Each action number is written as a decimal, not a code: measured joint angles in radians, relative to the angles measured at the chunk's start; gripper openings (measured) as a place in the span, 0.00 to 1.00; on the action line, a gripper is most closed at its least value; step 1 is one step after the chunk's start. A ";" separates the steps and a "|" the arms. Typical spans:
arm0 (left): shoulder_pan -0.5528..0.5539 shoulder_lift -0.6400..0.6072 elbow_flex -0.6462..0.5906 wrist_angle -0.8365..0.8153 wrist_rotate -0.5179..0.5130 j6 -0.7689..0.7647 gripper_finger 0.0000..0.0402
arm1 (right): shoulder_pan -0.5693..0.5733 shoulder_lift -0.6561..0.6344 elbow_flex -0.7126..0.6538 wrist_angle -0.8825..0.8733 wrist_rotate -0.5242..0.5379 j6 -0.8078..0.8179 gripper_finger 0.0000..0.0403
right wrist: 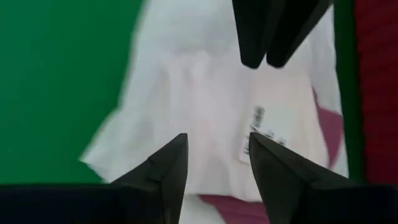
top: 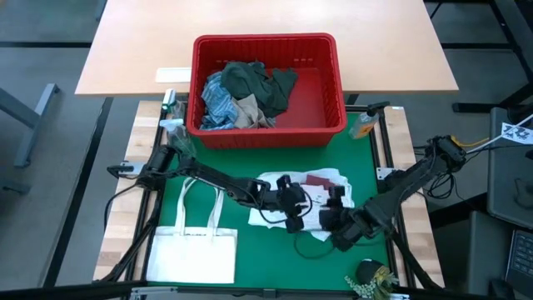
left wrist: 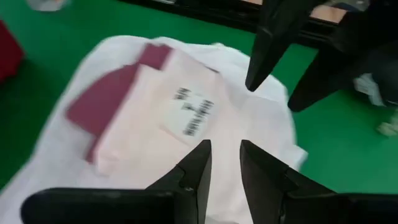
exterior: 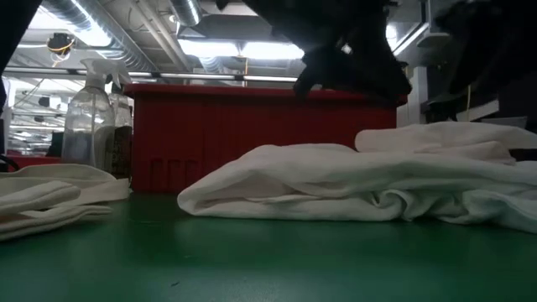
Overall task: Fold Laundry from Bin
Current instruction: Fold the white underwear, then fold the blue checkered polo shirt
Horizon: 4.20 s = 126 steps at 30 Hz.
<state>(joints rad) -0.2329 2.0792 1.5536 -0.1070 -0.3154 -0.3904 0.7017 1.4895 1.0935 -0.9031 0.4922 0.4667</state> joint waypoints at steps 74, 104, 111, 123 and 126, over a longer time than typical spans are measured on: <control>0.110 -0.579 0.000 -0.111 -0.442 0.270 0.20 | 0.110 0.000 -0.061 0.381 -0.014 -0.080 0.42; 0.329 -0.588 0.000 -0.613 -0.568 -0.039 0.53 | 0.110 0.000 -0.061 0.381 -0.011 -0.080 0.42; 0.421 -0.588 0.000 -0.957 -0.420 -0.324 0.51 | 0.110 0.000 -0.061 0.381 -0.011 -0.080 0.42; 0.507 -0.568 0.000 -1.082 -0.294 -0.446 0.50 | 0.110 0.000 -0.061 0.382 -0.010 -0.080 0.42; 0.514 -0.541 0.000 -1.081 -0.293 -0.446 0.50 | 0.110 0.000 -0.061 0.382 -0.010 -0.080 0.42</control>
<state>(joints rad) 0.2810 1.5387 1.5539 -1.1881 -0.6088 -0.8363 0.8112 1.4899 1.0328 -0.5209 0.4820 0.3870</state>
